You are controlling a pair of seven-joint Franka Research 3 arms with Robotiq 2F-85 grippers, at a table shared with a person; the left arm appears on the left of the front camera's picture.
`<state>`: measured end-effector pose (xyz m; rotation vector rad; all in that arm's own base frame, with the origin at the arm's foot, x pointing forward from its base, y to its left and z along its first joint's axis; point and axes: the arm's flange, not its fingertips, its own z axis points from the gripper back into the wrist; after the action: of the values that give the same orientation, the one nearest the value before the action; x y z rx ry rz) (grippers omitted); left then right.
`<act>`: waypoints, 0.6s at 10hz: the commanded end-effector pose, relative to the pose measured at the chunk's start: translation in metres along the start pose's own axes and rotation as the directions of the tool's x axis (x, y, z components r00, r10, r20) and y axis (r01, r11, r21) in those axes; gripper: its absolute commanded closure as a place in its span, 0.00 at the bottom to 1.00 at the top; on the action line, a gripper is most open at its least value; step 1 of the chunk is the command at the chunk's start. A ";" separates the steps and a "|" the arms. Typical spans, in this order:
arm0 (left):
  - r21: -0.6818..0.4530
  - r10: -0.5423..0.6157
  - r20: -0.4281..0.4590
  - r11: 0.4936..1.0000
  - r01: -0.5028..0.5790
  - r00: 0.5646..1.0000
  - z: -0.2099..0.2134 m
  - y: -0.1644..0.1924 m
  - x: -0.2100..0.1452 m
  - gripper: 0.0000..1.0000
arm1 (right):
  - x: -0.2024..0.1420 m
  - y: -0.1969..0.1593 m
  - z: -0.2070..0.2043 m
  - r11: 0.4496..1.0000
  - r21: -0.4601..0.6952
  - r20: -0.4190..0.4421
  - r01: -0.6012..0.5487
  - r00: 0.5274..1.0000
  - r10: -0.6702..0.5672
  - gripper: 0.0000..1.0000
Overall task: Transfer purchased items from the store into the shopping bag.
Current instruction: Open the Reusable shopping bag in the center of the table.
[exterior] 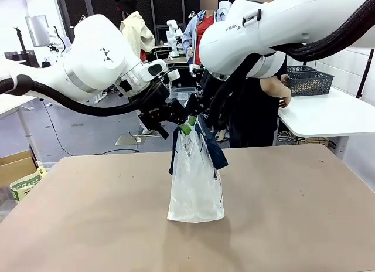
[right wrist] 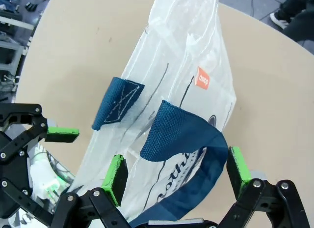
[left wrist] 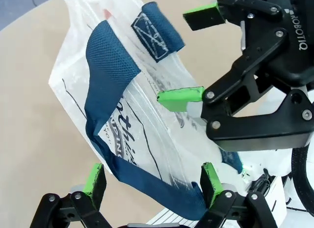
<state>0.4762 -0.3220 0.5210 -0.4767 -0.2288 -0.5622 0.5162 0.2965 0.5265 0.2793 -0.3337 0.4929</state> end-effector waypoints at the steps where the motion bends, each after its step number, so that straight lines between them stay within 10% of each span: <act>1: 0.036 0.023 0.012 0.999 -0.024 1.000 -0.004 0.003 0.000 0.00 | -0.013 -0.006 0.000 0.999 0.055 -0.023 -0.002 1.000 0.003 0.00; 4: 0.000 0.000 0.000 1.000 0.000 1.000 0.000 0.000 0.000 0.00 | -0.003 -0.001 -0.003 1.000 0.010 -0.010 0.004 1.000 -0.004 0.00; 6: 0.018 0.010 0.009 1.000 -0.010 1.000 -0.003 0.004 -0.001 0.38 | -0.004 0.000 -0.005 0.998 0.061 -0.023 -0.006 1.000 0.007 0.39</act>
<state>0.4779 -0.3233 0.5184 -0.4754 -0.2268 -0.5572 0.5140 0.2972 0.5217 0.3070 -0.3180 0.5110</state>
